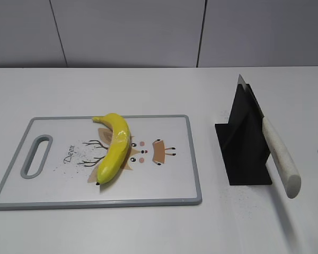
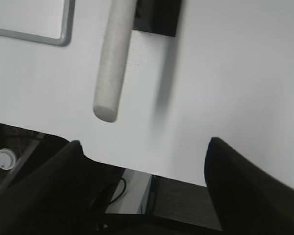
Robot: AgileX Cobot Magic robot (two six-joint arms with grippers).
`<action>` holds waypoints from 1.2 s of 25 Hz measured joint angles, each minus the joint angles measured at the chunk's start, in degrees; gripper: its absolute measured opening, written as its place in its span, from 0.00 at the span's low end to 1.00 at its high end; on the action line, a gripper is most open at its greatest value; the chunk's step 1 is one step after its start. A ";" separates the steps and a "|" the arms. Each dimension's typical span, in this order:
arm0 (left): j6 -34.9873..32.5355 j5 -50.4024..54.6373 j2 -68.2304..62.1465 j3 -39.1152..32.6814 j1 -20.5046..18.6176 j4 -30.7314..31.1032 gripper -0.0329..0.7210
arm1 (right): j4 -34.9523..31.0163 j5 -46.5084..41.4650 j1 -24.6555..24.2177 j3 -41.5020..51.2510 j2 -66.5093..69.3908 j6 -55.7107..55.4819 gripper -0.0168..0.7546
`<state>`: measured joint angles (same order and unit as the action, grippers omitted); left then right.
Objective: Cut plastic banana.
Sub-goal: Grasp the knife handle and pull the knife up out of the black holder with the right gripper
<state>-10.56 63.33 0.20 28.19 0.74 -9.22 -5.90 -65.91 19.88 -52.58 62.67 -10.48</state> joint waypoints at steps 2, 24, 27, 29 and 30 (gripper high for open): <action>0.00 0.00 0.00 0.00 0.00 0.00 0.82 | -1.83 0.36 0.69 -1.12 3.66 -0.18 0.77; 0.00 0.00 0.00 0.00 0.00 0.00 0.82 | -1.55 4.36 3.68 -6.53 30.20 -9.76 0.30; 0.00 0.00 0.00 0.00 0.00 0.00 0.82 | -1.70 3.00 3.62 -6.60 30.27 -10.29 0.23; 0.00 0.00 0.00 0.00 0.00 0.00 0.82 | -1.77 2.41 3.62 -6.60 30.27 -10.34 0.23; 0.00 0.00 0.00 0.00 0.00 0.00 0.82 | -1.83 2.17 3.62 -6.60 30.27 -10.34 0.23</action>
<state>-10.56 63.33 0.20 28.19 0.74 -9.22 -7.73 -63.74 23.51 -59.17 92.93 -20.82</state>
